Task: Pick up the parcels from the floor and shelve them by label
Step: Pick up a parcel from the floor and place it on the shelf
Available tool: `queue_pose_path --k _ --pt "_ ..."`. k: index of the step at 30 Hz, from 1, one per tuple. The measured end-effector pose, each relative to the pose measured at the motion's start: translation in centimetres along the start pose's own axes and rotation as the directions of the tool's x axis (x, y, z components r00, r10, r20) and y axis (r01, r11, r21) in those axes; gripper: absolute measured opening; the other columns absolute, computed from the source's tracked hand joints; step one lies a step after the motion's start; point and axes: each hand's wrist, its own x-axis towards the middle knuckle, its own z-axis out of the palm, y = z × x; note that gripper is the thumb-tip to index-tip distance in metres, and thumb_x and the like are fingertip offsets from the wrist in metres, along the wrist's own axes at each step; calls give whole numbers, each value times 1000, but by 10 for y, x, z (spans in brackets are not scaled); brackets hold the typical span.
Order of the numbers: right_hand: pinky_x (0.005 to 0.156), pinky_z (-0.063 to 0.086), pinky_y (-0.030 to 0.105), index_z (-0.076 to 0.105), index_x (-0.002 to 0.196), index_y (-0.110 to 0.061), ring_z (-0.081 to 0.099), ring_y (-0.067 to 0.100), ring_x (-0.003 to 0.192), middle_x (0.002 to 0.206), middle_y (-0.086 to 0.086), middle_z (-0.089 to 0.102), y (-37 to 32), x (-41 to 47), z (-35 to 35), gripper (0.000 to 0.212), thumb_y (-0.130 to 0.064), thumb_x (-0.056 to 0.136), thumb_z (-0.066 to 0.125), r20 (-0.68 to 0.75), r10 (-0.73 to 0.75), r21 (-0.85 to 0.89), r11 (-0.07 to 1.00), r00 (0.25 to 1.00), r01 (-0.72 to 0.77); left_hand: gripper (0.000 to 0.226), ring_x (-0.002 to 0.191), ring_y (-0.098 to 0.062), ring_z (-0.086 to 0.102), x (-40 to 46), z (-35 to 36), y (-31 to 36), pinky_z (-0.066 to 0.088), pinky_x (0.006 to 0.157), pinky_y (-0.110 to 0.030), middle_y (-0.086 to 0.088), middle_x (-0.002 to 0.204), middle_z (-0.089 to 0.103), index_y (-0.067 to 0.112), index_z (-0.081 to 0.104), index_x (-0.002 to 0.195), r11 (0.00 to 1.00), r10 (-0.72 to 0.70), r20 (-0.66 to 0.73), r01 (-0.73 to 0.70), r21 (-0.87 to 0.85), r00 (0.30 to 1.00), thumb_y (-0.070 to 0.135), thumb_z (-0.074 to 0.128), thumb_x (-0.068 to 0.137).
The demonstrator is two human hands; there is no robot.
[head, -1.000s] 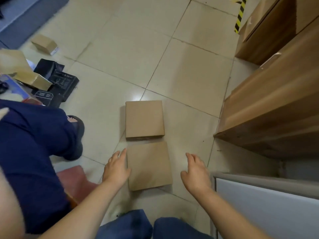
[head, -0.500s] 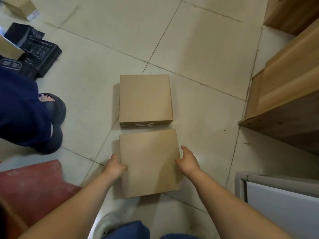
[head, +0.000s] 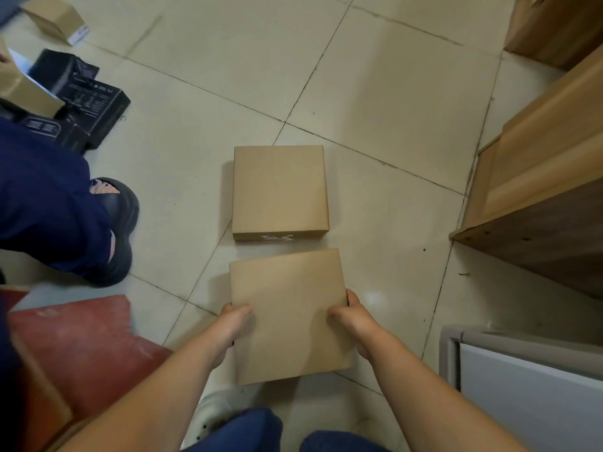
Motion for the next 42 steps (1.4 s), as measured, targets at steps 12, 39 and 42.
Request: queue_pose_path --k 12,39,42 --pt "67 43 31 38 135 -18 54 21 89 113 6 57 -81 -189 -52 56 -6 83 52 -23 -25 179 983 999 29 48 106 -16 54 -179 -21 82 37 100 -38 1 121 60 23 50 126 986 74 11 -71 -151 997 51 29 92" --pt "109 34 54 38 138 -15 42 36 129 145 15 41 -304 -584 -123 70 -64 91 21 -238 -240 404 857 941 321 26 95 -17 53 -559 -142 330 40 91 -38 1 100 58 22 58 99 850 522 94 -507 -144 848 35 36 96" --pt "100 38 58 44 129 -14 46 38 120 144 16 41 -309 -617 -128 76 -71 86 16 -196 -241 486 818 951 307 31 89 -19 56 -592 -150 341 45 90 -39 -5 99 61 17 60 92 823 561 105 -540 -176 821 32 33 97"
